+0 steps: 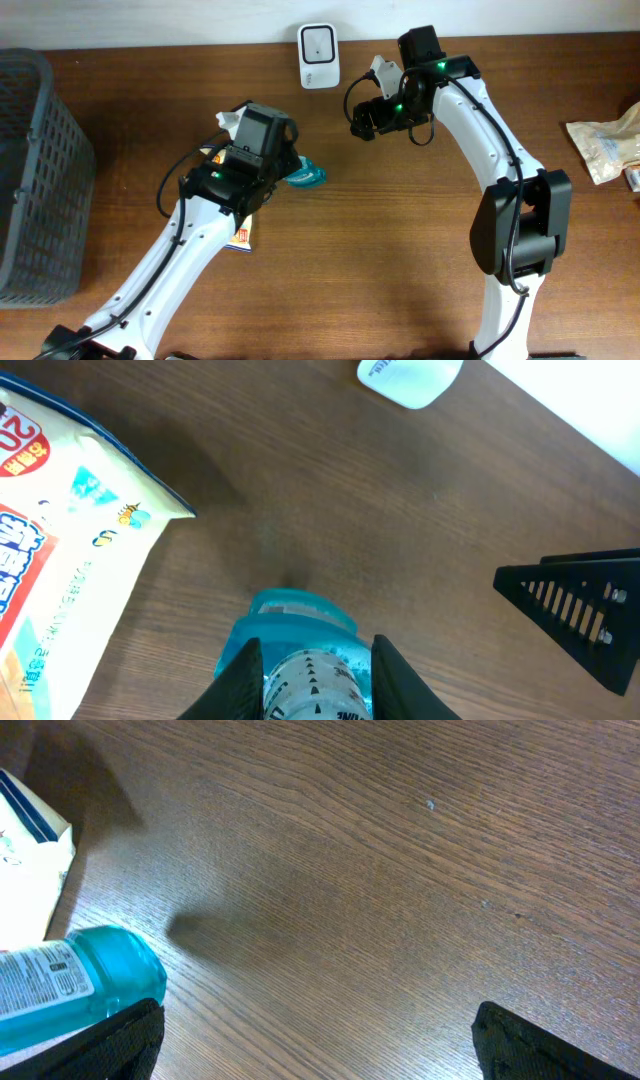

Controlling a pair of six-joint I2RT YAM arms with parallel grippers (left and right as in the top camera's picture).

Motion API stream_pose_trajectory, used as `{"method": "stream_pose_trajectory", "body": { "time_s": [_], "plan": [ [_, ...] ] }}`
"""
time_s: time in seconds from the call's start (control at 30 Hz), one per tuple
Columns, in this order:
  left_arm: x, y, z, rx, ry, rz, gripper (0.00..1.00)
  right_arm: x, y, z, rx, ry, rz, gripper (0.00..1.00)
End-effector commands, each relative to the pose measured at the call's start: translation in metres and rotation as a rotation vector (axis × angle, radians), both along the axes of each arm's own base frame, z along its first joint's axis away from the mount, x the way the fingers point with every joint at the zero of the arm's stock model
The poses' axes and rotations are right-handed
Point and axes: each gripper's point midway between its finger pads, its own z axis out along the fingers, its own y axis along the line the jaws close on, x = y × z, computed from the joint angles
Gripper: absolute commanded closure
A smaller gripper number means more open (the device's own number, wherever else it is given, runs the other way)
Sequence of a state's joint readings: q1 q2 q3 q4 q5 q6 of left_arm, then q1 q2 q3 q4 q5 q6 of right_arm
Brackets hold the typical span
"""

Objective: Scan the item barcode

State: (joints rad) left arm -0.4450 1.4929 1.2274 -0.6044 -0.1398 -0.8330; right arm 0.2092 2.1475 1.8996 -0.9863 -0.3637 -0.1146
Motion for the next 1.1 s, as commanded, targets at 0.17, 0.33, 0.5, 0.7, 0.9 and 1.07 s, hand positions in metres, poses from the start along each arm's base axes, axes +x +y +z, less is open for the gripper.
{"method": "stream_pose_trajectory", "body": {
  "time_s": [0.17, 0.33, 0.5, 0.7, 0.9, 1.07],
  "plan": [
    [0.011, -0.009, -0.002, 0.044, -0.019, -0.015, 0.74, -0.001, 0.002, 0.003, 0.009, -0.001, 0.003, 0.02],
    [0.014, -0.015, -0.002, 0.039, -0.032, -0.024, 0.73, -0.001, 0.002, 0.003, 0.009, -0.001, 0.003, 0.02],
    [0.015, -0.032, -0.014, 0.044, -0.022, -0.059, 0.64, -0.002, 0.002, 0.003, 0.009, -0.001, 0.003, 0.01],
    [0.022, -0.040, -0.011, 0.026, -0.054, -0.064, 0.55, -0.002, 0.001, 0.002, 0.009, 0.002, 0.003, 0.02],
    [0.026, -0.042, -0.006, 0.014, -0.079, -0.063, 0.50, -0.002, 0.001, 0.003, 0.009, 0.002, 0.003, 0.02],
    [0.032, -0.044, 0.002, 0.002, -0.109, -0.059, 0.47, 0.000, 0.001, 0.004, 0.020, 0.014, -0.039, 0.02]
  ]
}}
